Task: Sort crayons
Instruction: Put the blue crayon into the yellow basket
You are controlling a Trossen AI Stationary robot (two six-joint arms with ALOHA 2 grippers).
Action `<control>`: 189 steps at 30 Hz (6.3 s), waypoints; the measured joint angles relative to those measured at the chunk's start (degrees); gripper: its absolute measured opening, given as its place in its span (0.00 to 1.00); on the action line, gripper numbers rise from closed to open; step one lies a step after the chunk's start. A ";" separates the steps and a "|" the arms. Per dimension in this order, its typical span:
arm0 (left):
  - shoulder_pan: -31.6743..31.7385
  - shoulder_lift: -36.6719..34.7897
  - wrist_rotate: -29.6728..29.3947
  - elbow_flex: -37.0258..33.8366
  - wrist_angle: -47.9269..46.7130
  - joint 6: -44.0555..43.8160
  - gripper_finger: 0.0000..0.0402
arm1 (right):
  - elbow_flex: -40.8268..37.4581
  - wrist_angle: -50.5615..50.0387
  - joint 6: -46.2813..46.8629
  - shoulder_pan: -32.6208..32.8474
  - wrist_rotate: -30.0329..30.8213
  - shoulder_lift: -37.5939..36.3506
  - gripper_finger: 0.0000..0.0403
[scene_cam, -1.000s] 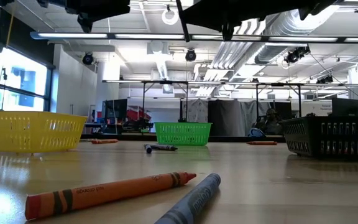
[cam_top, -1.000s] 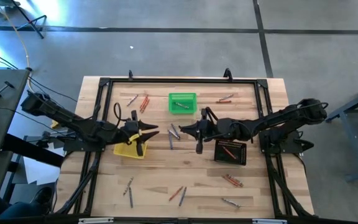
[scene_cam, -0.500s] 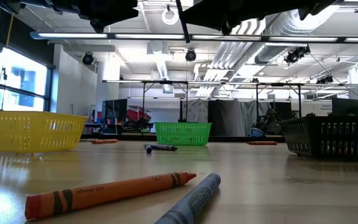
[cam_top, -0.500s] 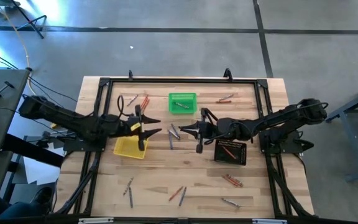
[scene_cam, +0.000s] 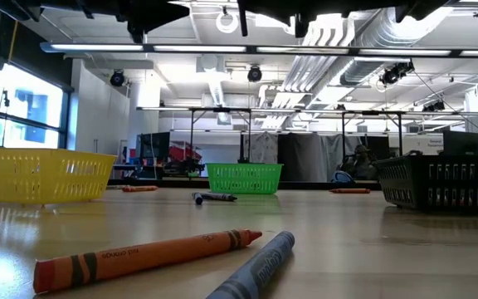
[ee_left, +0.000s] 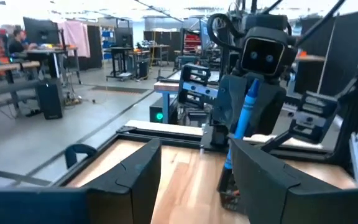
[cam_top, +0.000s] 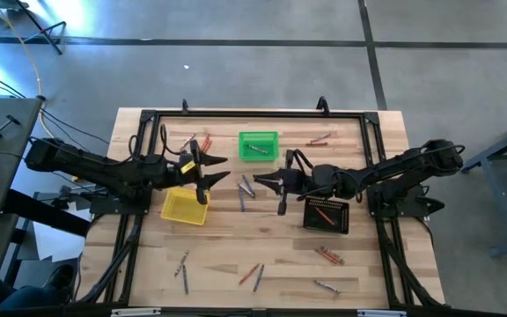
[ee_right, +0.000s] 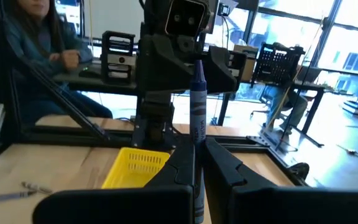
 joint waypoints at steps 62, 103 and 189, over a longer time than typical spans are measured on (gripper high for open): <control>2.85 17.20 12.17 9.94 9.10 0.16 0.45 | 0.02 8.64 2.19 0.04 1.96 4.22 0.00; 2.83 25.83 13.29 17.16 11.19 2.73 0.07 | 0.00 7.62 1.95 0.07 2.44 4.22 0.00; -7.31 1.77 4.21 6.16 -36.54 -25.12 0.21 | 0.00 -26.80 44.04 0.44 7.92 6.19 0.33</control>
